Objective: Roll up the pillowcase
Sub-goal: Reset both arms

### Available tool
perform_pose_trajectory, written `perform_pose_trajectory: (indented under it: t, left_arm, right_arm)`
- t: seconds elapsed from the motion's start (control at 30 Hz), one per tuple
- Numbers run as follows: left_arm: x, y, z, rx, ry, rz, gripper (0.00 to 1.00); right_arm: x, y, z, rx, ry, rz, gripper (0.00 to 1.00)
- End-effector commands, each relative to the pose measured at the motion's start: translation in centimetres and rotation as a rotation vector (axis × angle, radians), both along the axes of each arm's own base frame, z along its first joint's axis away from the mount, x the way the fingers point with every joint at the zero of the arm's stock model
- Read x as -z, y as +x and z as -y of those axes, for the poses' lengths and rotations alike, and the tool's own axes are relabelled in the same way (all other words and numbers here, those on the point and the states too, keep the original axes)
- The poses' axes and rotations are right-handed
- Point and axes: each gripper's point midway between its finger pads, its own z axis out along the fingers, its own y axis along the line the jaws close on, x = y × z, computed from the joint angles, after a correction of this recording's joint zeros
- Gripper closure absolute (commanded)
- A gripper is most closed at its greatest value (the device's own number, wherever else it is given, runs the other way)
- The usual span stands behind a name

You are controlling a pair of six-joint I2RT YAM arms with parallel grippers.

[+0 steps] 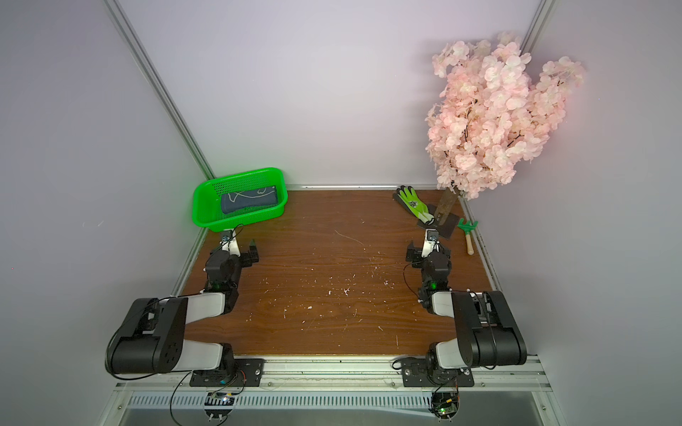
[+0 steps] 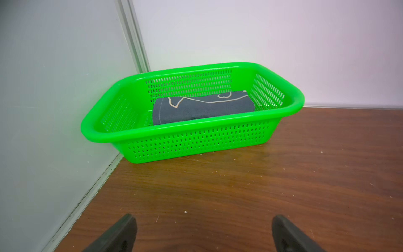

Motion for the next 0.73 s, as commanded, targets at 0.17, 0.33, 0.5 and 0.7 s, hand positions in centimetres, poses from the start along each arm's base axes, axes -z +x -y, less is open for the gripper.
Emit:
perform_pose_trajectory:
  t: [0.17, 0.33, 0.5, 0.7]
  left_arm:
    - [-0.3, -0.7, 0.8, 0.061, -0.032, 0.091, 0.00]
    - [-0.1, -0.8, 0.9, 0.068, -0.032, 0.093, 0.00]
    - [0.1, -1.3, 1.2, 0.081, -0.025, 0.126, 0.00]
    - [0.0, -1.4, 1.1, 0.080, -0.025, 0.135, 0.00]
  right_arm:
    - [-0.9, -1.2, -1.2, -0.073, -0.012, 0.145, 0.01]
    - [-0.6, -0.8, -1.3, -0.078, -0.015, 0.126, 0.01]
    - [-0.5, -0.8, -1.1, -0.074, -0.010, 0.122, 0.01]
    - [-0.6, -0.8, -1.1, -0.072, -0.010, 0.123, 0.01]
